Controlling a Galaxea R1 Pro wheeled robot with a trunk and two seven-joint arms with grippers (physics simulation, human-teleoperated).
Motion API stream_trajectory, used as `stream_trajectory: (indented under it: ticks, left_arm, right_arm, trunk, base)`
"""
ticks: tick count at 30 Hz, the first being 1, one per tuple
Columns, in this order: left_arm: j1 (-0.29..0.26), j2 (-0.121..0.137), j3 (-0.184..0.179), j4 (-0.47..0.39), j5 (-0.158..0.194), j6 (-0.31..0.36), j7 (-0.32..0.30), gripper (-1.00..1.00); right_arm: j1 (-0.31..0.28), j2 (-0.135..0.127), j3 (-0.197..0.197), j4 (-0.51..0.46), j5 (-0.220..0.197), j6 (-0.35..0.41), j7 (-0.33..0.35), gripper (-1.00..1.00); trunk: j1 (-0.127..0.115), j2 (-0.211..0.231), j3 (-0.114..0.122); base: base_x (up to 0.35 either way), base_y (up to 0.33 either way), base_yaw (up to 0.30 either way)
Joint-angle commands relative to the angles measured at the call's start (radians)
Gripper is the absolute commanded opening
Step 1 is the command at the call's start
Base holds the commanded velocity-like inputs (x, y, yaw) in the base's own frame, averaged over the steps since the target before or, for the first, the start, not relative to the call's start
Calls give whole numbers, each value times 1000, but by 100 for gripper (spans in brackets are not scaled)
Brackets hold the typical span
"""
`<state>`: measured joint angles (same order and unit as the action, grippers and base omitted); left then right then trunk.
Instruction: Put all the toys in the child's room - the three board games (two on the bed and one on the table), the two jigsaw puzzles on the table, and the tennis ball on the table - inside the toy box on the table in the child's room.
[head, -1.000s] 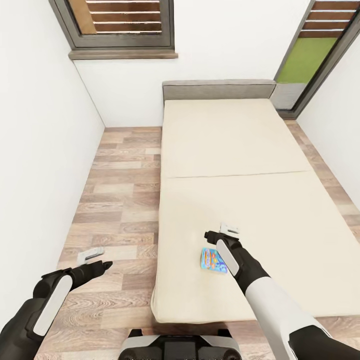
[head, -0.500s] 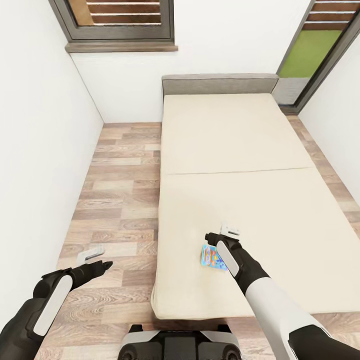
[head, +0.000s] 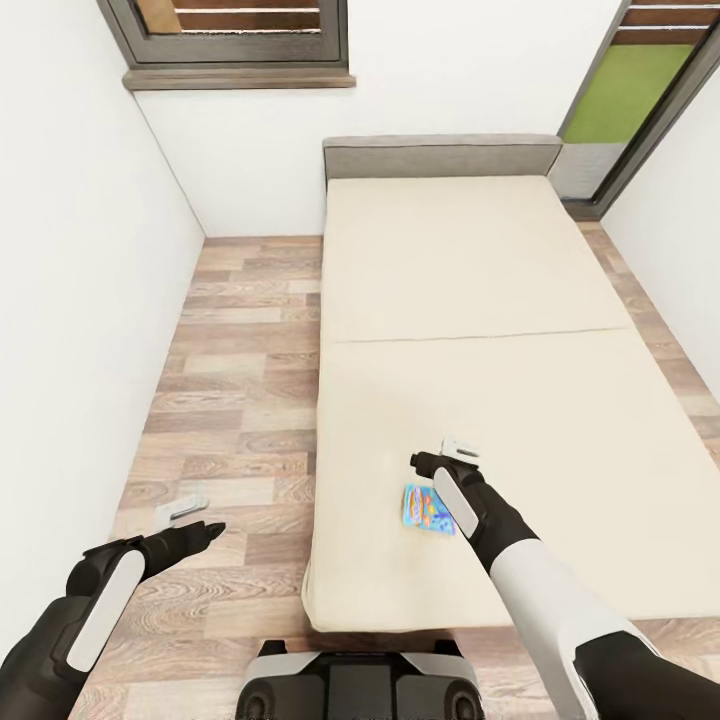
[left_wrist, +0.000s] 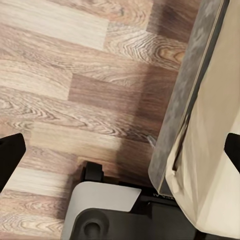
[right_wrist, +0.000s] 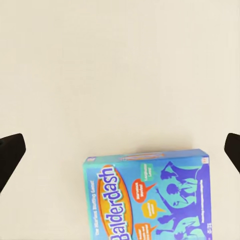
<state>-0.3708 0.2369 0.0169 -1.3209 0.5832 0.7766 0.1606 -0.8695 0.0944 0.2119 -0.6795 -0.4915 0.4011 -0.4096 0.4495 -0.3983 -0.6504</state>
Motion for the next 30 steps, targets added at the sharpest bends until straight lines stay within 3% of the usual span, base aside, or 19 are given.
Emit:
stream_trajectory:
  ticks: [1, 30]
  left_arm:
    - [0, 0, 0, -1, 11, 4, 9, 100]
    - [0, 2, 1, -1, 10, 3, 8, 100]
  right_arm:
    - [-3, -1, 4, -1, -9, 3, -9, 100]
    - [-40, -1, 4, 20, -10, 6, -9, 100]
  trunk:
    - [0, -2, -3]
    - [0, -2, -50]
  base:
    - [0, 0, 0]
    - [0, 0, 0]
